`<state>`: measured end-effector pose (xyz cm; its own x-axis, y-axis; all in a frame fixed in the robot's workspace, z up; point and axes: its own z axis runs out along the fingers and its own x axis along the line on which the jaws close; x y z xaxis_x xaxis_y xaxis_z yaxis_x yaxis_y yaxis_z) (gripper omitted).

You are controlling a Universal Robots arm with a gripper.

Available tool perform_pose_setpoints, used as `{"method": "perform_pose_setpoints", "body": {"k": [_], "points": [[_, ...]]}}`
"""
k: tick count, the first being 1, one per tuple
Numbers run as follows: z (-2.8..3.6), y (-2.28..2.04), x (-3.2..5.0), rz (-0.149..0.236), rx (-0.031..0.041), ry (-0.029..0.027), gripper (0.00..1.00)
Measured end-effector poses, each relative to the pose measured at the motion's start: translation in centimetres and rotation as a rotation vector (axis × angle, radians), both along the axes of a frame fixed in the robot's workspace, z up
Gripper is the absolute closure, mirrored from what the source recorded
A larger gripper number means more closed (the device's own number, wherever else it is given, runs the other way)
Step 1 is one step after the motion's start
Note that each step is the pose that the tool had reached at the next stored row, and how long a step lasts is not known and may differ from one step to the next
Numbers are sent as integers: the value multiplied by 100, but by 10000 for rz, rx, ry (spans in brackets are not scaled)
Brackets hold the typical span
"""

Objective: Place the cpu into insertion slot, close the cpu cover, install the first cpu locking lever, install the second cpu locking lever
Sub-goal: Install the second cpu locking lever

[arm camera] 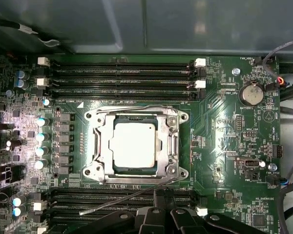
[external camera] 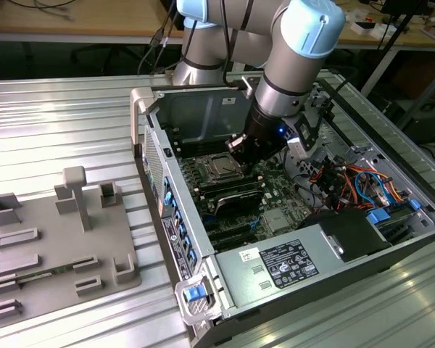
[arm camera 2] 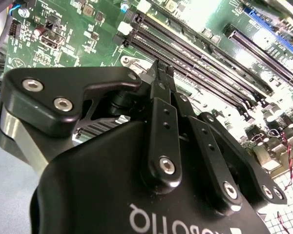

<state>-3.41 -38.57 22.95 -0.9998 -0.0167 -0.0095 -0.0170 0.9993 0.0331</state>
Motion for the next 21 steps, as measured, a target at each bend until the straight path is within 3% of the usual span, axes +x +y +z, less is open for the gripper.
{"method": "perform_pose_setpoints", "body": {"k": [5, 9, 12, 14, 15, 19, 20, 21], "points": [[-23, 0, -56, 1, 45, 0, 89], [-48, -1, -125, 1, 168, 1, 89], [-61, -1, -152, 1, 389, 1, 89], [-69, -2, -161, 2, 509, 1, 89], [-72, -3, -164, 2, 534, 0, 89], [-73, -4, -179, 1, 509, 1, 89], [-72, -4, -181, 1, 458, 2, 89], [-72, -4, -182, 0, 330, 1, 89]]}}
